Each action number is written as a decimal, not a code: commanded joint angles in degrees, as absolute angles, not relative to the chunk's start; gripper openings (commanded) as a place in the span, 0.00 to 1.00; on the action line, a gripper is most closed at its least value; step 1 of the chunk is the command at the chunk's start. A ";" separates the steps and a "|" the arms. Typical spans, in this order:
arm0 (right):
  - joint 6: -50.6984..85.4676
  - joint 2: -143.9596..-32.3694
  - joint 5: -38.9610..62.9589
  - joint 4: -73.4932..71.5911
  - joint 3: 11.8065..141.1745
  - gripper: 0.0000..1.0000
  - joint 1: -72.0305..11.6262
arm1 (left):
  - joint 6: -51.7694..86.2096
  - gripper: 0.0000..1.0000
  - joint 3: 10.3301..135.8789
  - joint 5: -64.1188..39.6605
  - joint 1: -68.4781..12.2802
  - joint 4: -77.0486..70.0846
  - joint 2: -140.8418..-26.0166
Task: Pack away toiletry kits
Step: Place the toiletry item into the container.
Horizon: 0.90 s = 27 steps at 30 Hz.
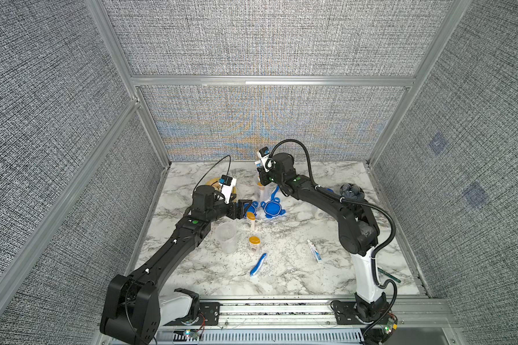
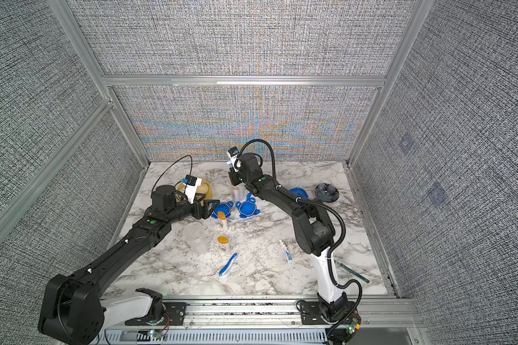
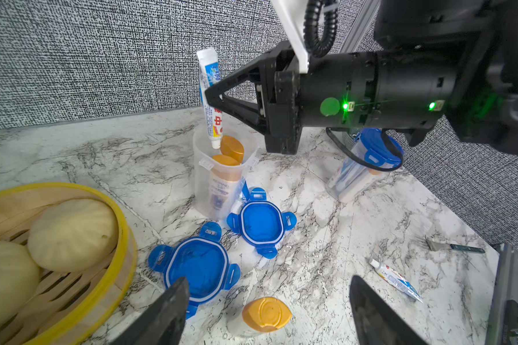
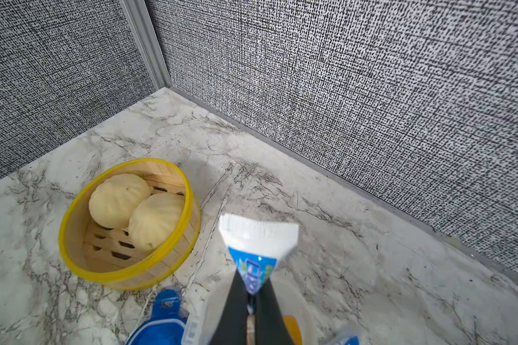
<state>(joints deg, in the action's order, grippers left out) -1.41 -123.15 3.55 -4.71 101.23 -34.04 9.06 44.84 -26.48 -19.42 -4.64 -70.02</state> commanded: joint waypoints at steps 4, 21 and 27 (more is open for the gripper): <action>-2.13 -124.93 4.00 -8.62 101.71 0.01 -33.62 | 8.72 0.83 44.74 -26.28 -19.42 -5.54 -69.63; 0.47 -116.56 6.86 -7.35 93.27 0.37 -32.92 | 8.80 0.83 45.18 -25.55 -19.42 -4.75 -69.43; 13.80 -111.43 -0.96 5.06 94.65 0.41 -29.67 | 8.41 0.83 45.65 -25.26 -19.42 -4.64 -69.81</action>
